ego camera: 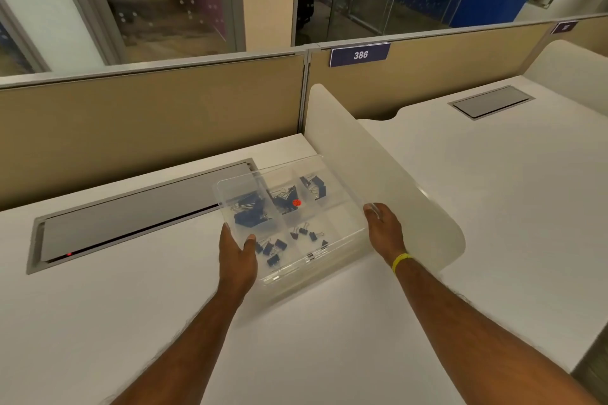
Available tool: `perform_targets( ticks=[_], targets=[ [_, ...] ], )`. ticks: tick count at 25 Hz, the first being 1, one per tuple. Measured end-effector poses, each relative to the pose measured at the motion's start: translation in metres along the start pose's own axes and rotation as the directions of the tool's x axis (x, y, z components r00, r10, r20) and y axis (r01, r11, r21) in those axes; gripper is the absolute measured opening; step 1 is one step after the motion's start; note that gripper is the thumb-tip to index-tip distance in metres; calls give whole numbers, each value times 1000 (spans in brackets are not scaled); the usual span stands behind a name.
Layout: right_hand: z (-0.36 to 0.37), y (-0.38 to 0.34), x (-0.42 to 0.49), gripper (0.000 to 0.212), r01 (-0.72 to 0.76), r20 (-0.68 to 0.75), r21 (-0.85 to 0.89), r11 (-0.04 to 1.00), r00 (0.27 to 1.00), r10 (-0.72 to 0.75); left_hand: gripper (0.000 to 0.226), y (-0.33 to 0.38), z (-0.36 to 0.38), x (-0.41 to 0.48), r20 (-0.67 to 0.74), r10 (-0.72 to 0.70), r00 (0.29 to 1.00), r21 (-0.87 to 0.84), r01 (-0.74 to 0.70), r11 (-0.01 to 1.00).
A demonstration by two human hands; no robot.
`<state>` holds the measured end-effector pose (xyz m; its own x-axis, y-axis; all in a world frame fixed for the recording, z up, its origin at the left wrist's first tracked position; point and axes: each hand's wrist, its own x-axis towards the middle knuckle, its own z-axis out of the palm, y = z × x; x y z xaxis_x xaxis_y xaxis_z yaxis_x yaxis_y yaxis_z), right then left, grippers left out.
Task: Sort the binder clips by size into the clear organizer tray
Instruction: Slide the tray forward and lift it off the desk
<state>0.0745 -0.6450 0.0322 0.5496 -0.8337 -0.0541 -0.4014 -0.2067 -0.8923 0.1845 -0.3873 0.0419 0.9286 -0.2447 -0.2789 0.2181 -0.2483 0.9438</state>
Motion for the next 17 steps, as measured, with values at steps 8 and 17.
perform_targets(
  ticks=[8, 17],
  targets=[
    [7, 18, 7, 33, 32, -70, 47, 998, 997, -28, 55, -15, 21, 4, -51, 78, 996, 45, -76, 996],
    [15, 29, 4, 39, 121, -89, -54, 991, 988, -125, 67, -35, 28, 3, -103, 80, 992, 172, -61, 983]
  ],
)
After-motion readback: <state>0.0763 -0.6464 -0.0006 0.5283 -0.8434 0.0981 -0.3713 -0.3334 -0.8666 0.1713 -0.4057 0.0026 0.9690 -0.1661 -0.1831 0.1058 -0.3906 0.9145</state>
